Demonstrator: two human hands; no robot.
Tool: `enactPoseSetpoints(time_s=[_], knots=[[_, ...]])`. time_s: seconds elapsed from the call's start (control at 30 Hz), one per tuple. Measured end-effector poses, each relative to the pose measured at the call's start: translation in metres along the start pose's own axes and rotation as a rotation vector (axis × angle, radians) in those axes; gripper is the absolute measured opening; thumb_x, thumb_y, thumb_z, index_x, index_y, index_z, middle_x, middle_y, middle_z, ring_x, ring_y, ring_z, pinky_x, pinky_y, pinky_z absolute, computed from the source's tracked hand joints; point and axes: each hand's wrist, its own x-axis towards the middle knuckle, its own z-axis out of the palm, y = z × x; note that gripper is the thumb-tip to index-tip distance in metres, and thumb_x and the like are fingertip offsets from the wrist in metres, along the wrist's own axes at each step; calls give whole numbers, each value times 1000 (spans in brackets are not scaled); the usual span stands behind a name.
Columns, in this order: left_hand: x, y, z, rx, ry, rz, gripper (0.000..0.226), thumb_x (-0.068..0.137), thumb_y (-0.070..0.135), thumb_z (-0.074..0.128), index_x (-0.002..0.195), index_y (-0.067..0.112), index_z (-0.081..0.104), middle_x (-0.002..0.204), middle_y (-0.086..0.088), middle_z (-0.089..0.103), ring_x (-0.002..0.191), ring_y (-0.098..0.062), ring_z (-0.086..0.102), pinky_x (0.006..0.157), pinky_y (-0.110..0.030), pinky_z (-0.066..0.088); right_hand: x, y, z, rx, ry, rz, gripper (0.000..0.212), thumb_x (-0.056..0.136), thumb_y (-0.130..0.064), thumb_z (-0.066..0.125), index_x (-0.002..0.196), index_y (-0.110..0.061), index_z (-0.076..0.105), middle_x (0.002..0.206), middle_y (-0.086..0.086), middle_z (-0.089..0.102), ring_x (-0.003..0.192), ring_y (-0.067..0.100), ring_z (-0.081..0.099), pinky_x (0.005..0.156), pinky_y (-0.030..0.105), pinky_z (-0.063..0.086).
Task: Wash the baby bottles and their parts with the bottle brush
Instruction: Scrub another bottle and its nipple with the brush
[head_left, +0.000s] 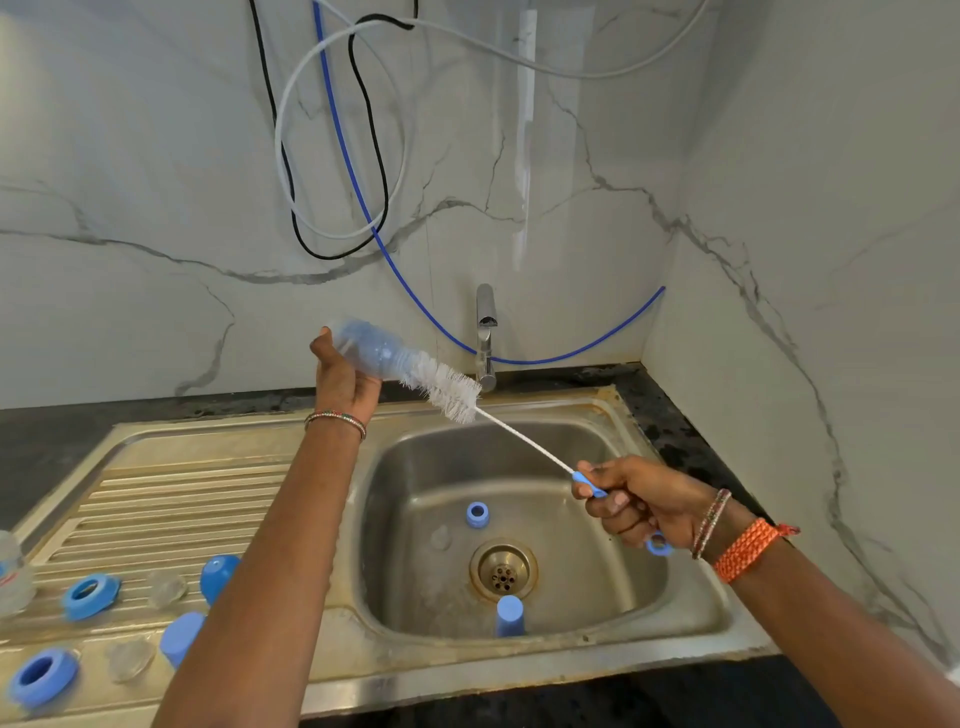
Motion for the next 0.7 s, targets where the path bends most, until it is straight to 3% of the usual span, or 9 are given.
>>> enactPoseSetpoints(time_s=[0.07,0.17,0.23,0.3,0.37,0.47,0.53,0.6,0.7], knots=[[2,0,-2,20,12,15,26,101,32,36,103,11,51,92,-8,58,82,-18,63,75,-30,55,4,3,7,-215,211,-222,33,100,-27,43,74,-13,57,48,-3,40,34,2,29,34,14,24],[2,1,-2,-2,9,5,25,101,31,38,106,9,50,96,-11,57,87,-21,61,81,-31,54,12,7,10,-599,713,-622,13,88,-22,65,77,-22,70,64,-2,64,53,4,53,55,20,46],[1,1,-1,-34,-13,-12,29,100,32,37,112,8,47,97,-12,56,89,-22,60,94,-36,49,16,11,9,-585,804,-719,6,85,-19,69,80,-19,73,66,-7,65,61,4,57,63,22,49],[-2,2,3,-40,-48,-15,28,100,32,36,111,10,48,95,-11,58,86,-21,62,92,-35,51,23,13,8,-545,794,-658,6,84,-15,69,81,-18,73,67,-6,65,63,6,57,66,23,49],[-4,5,4,-94,-113,-19,28,99,33,36,100,12,54,85,-7,63,77,-17,66,76,-30,57,26,11,5,-387,647,-475,17,88,-10,63,75,-18,69,67,2,65,55,9,52,56,19,44],[-8,10,6,-167,-213,-43,32,95,39,36,96,14,55,75,-4,65,72,-16,66,69,-30,58,16,7,-4,31,39,-5,27,88,-13,41,67,-10,57,46,-2,41,34,4,28,34,15,21],[-7,10,6,-204,-242,-68,36,93,43,36,98,13,54,76,-4,64,73,-16,65,71,-31,57,10,9,-8,29,-157,76,33,91,-14,31,68,-10,54,43,-6,32,33,3,22,33,13,18],[-7,11,8,-225,-210,-84,40,94,46,35,105,12,53,81,-5,63,78,-18,63,75,-33,56,9,7,-4,-67,-102,23,35,100,-19,30,79,-9,56,45,-4,35,33,3,23,33,14,19],[-4,11,6,-123,-150,-168,44,90,54,41,105,15,53,90,-7,58,83,-20,59,74,-38,52,8,4,0,-467,286,-280,19,93,-30,56,93,-11,56,56,-5,51,38,3,39,39,17,30]])
